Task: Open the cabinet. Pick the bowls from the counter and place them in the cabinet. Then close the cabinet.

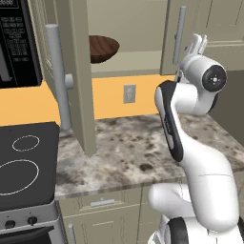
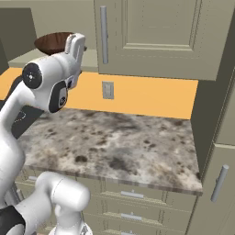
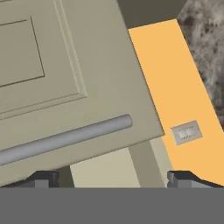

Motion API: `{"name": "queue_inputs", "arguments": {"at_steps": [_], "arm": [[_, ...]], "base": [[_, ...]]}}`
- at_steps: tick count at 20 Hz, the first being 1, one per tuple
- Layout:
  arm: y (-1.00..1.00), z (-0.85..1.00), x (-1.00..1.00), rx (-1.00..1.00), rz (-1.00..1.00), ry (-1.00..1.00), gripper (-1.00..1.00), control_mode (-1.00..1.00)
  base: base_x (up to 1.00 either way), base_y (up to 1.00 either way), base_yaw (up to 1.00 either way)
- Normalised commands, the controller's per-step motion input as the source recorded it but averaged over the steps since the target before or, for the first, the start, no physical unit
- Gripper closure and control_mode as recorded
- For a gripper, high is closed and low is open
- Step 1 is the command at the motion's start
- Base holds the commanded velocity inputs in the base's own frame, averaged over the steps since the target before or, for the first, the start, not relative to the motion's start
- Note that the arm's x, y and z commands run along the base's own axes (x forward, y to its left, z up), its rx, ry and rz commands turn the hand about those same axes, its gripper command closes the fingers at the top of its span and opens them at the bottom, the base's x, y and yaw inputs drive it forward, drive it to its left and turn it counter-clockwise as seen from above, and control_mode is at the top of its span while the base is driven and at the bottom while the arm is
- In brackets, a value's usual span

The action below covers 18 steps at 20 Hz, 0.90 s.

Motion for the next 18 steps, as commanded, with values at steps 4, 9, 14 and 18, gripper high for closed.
{"name": "queue_inputs", "arguments": {"at_steps": [4, 9, 14, 18], "arm": [[0.0, 0.0, -0.86, -0.09, 0.0, 0.0, -1.0, -1.0], [0.0, 0.0, -0.87, -0.1, 0.0, 0.0, -1.0, -1.0], [0.01, 0.0, -0.89, -0.1, 0.0, 0.0, -1.0, -1.0], [0.0, 0.1, -0.69, -0.06, 0.0, 0.04, -1.0, -1.0]], "base": [[0.0, 0.0, 0.0], [0.0, 0.0, 0.0], [0.0, 0.0, 0.0], [0.0, 0.0, 0.0]]}}
